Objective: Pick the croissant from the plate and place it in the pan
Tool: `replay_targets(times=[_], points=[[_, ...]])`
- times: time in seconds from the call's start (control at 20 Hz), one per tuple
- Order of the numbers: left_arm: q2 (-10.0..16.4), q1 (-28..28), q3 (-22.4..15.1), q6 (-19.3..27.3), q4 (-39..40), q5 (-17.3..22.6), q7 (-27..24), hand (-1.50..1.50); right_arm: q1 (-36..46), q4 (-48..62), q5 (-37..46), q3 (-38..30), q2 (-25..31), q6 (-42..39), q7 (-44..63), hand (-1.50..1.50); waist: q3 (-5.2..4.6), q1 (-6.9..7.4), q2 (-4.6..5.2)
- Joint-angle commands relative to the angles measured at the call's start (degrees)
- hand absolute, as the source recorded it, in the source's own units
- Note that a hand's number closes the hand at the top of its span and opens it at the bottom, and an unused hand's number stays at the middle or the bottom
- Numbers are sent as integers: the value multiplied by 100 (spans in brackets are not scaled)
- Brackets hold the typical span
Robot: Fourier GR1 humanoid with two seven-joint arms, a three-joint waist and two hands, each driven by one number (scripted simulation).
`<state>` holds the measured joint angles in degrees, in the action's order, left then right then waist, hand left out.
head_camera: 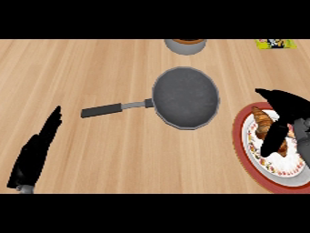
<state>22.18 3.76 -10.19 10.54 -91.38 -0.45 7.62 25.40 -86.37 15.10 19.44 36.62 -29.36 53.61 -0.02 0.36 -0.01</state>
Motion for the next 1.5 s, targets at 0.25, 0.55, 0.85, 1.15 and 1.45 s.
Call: replay_targets(times=[0.25, 0.55, 0.85, 1.15, 1.45], points=[[-153, -212, 297, -274, 277, -158, -18, 0, -133, 360, 621, -166, -413, -347, 149, -150, 1, -17, 0], [-292, -83, 310, -278, -66, -280, 148, 0, -552, 505, 994, -190, -555, -252, -174, -150, 2, -24, 0], [-371, -160, 454, -475, -65, -430, 223, 0, -143, 1201, 1573, -428, -849, -310, -483, -150, 2, -4, 4], [-333, -14, 836, -835, -145, -359, 126, 0, -404, 1130, 1868, -733, -1094, -376, -736, -150, 2, -11, -1], [-518, 382, 827, -835, -210, -492, -93, 0, -733, 1204, 2204, -875, -1259, 224, -1387, 150, 2, -16, -5]])
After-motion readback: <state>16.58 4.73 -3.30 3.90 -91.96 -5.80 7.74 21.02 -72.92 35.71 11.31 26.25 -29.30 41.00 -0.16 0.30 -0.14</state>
